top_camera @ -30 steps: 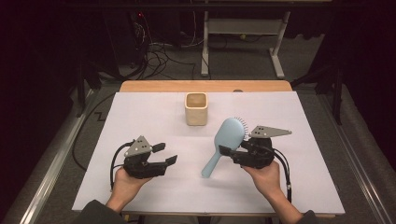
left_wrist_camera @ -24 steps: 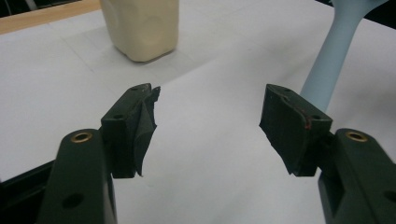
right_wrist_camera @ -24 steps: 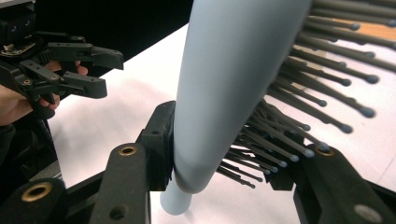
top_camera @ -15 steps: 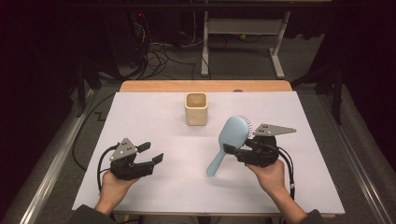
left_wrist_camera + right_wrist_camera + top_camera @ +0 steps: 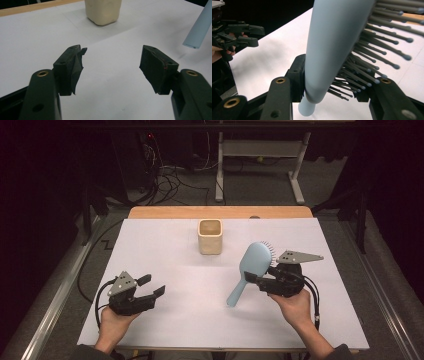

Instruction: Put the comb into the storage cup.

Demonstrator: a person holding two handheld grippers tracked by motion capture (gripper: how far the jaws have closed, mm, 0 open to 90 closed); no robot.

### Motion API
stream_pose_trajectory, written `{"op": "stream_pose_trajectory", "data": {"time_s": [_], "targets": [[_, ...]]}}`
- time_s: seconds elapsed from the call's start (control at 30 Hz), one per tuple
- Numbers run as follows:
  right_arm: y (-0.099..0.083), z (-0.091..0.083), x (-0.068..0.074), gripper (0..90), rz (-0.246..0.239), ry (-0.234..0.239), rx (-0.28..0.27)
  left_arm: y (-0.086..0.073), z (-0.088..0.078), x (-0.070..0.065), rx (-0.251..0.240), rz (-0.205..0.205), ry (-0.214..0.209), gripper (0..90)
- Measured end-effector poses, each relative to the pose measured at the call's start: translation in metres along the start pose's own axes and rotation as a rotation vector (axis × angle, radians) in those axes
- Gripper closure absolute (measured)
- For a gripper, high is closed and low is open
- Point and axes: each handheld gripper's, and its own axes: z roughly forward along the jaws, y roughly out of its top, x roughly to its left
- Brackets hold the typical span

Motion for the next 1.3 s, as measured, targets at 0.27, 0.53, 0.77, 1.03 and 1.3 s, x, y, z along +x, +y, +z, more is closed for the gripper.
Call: {"op": "stream_pose_trajectory", "data": {"time_s": [0.27,0.53,0.77,1.03,1.3], "targets": [[0.002,-0.004,-0.004,54.2,0.000,-0.016,0.001,-0.008,-0.004,0.006,-0.012,-0.021,0.014,35.2],[0.007,-0.009,-0.007,54.2,-0.003,-0.031,-0.005,-0.019,-0.007,0.011,-0.015,-0.032,0.033,35.6],[0.009,-0.011,-0.011,54.2,-0.005,-0.046,0.001,-0.026,-0.005,0.013,-0.015,-0.035,0.053,35.3],[0.010,-0.013,-0.016,54.2,0.003,-0.061,0.006,-0.033,-0.007,0.014,-0.016,-0.041,0.060,35.3],[0.015,-0.017,-0.020,54.2,0.003,-0.083,0.008,-0.039,-0.009,0.018,-0.024,-0.065,0.084,35.3]]}}
